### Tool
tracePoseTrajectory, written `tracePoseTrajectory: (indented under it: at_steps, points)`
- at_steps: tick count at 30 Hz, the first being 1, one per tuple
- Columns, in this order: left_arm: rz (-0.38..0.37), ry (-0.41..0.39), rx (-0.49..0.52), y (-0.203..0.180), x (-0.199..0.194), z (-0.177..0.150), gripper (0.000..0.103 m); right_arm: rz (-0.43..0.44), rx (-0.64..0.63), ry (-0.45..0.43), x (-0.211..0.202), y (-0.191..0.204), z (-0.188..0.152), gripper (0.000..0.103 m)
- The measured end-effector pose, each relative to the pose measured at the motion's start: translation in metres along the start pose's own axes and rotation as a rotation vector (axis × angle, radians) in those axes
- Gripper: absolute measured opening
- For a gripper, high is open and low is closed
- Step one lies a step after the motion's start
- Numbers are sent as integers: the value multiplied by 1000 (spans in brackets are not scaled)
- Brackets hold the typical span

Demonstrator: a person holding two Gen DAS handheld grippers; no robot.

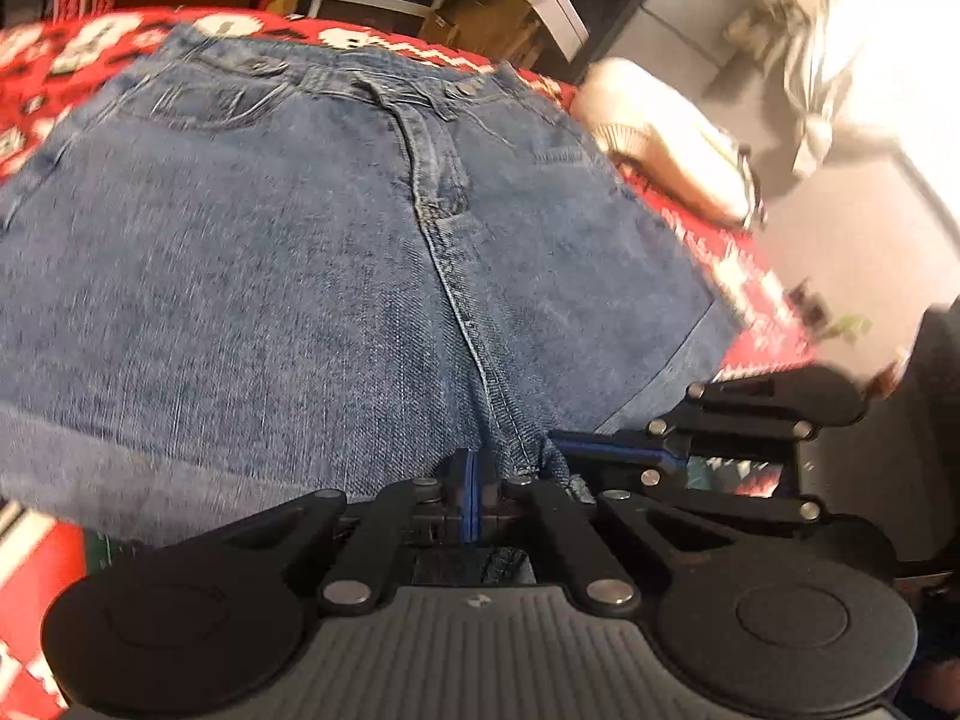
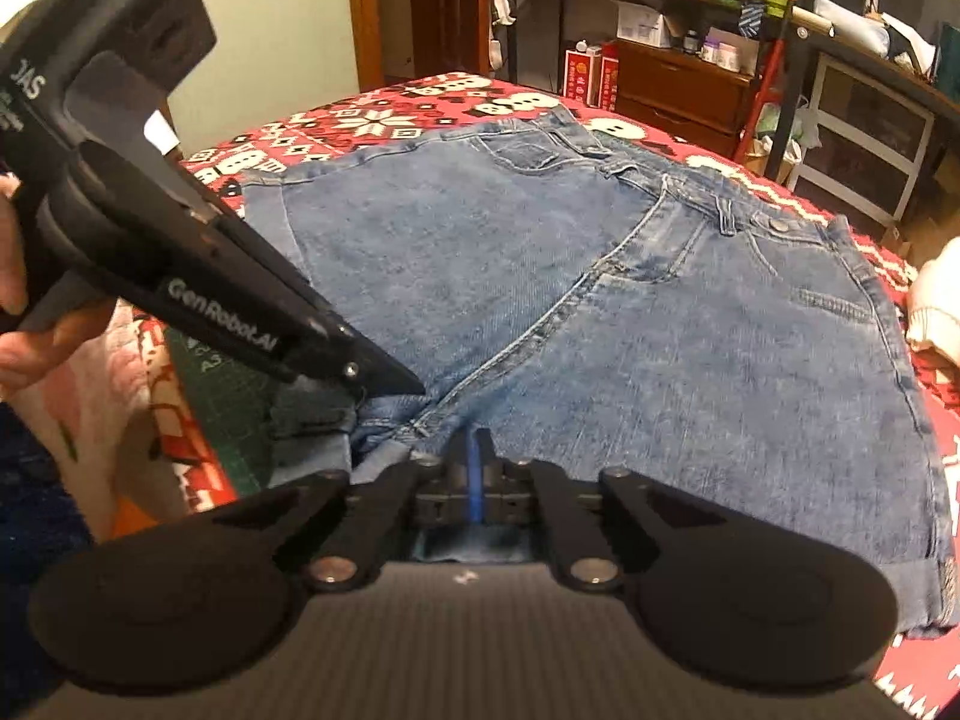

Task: Fold clothes

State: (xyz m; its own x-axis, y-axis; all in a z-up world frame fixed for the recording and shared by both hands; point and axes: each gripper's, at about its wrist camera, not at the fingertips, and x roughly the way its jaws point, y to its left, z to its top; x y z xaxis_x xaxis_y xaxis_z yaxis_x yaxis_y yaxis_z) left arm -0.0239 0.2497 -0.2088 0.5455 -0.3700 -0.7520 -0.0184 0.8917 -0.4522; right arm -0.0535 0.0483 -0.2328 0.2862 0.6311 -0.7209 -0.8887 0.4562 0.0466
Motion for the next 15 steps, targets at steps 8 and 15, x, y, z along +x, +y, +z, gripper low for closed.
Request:
tracePoseTrajectory:
  at_steps: [8, 15]
  points:
    - [102, -73, 49, 3, -10, 20, 23, -45, 20, -31, -5, -26, 13, 11]
    - [112, 27, 262, -18, 8, 16, 24, -85, -60, 5, 7, -31, 16, 12]
